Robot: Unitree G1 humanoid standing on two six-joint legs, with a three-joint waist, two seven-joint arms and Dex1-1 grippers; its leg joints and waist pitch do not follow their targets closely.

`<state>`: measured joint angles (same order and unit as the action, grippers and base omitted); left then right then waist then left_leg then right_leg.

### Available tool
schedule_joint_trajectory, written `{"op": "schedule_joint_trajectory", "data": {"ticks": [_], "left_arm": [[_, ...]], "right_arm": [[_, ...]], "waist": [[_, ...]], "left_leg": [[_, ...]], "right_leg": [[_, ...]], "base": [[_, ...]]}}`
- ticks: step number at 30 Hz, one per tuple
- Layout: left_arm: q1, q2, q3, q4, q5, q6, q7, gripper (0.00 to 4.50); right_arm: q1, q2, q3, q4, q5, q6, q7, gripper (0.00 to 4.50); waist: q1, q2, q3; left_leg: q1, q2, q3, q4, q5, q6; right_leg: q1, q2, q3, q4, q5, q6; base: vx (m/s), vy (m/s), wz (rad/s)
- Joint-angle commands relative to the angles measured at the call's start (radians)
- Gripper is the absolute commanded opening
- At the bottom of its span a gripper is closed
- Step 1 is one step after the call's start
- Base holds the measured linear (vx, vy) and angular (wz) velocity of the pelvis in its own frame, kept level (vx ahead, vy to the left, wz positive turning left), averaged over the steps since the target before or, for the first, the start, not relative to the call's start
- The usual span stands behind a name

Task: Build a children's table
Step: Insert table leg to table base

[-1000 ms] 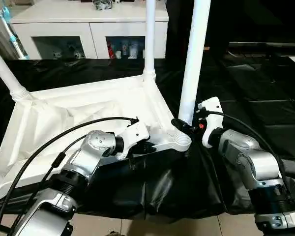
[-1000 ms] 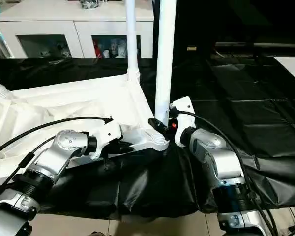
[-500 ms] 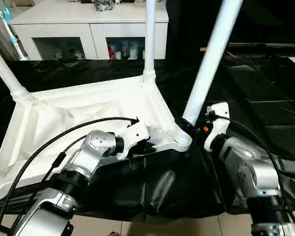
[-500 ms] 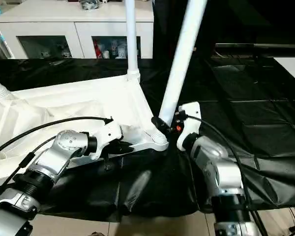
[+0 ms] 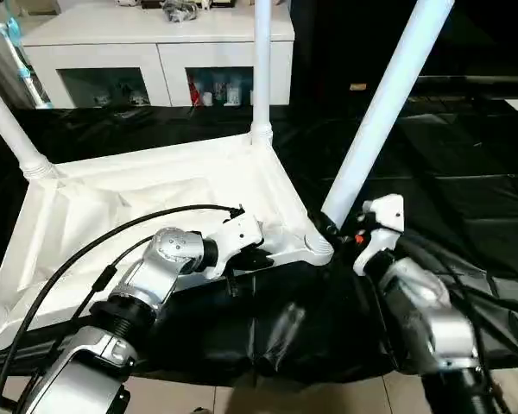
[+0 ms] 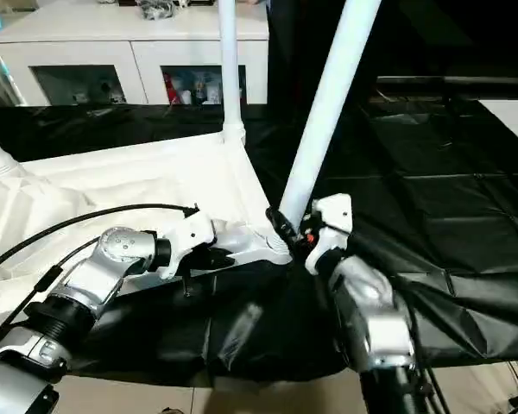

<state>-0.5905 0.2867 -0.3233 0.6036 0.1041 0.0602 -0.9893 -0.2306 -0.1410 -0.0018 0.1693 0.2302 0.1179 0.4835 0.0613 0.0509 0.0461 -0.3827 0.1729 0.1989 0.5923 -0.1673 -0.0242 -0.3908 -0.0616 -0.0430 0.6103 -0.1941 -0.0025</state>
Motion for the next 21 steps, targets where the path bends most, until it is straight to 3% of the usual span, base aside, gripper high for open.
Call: {"op": "schedule_joint_trajectory", "data": {"ticks": [1,2,10,17,21], "left_arm": [[-0.005,0.015,-0.005,0.039,0.031,0.014,0.042,0.00],[-0.005,0.015,-0.004,0.039,0.030,0.014,0.043,0.00],[0.004,0.016,-0.001,0.029,0.029,0.016,0.052,0.00],[0.007,0.017,0.002,0.022,0.027,0.018,0.060,0.00],[0.009,0.019,0.003,0.022,0.027,0.018,0.065,0.00]], "right_arm": [[0.029,-0.002,0.020,0.036,-0.036,-0.015,-0.013,1.89],[0.034,-0.002,0.027,0.037,-0.046,-0.026,-0.015,1.89],[0.032,-0.012,0.056,0.040,-0.079,-0.048,-0.012,1.89],[-0.010,-0.085,0.136,0.006,-0.075,0.164,0.103,1.89],[-0.042,-0.098,0.140,0.019,-0.077,0.203,0.114,1.89]], "waist": [[0.002,-0.003,-0.046],[0.001,-0.009,-0.046],[-0.002,-0.016,-0.040],[-0.004,-0.024,-0.038],[-0.007,-0.024,-0.040]], "left_leg": [[0.029,0.060,-0.046,-0.089,-0.433,-0.036],[0.028,0.059,-0.046,-0.089,-0.431,-0.034],[0.028,0.060,-0.048,-0.090,-0.449,-0.028],[0.027,0.062,-0.051,-0.093,-0.450,-0.029],[0.030,0.061,-0.053,-0.093,-0.462,-0.036]], "right_leg": [[0.010,-0.093,0.048,-0.110,-0.460,-0.141],[0.011,-0.093,0.048,-0.111,-0.466,-0.139],[0.004,-0.096,0.049,-0.120,-0.550,-0.112],[0.005,-0.095,0.048,-0.122,-0.574,-0.093],[0.002,-0.096,0.047,-0.122,-0.577,-0.094]], "base": [[0.000,0.000,0.00],[0.000,0.000,0.00],[0.000,0.000,0.00],[0.000,0.000,0.00],[0.000,0.000,0.00]]}}
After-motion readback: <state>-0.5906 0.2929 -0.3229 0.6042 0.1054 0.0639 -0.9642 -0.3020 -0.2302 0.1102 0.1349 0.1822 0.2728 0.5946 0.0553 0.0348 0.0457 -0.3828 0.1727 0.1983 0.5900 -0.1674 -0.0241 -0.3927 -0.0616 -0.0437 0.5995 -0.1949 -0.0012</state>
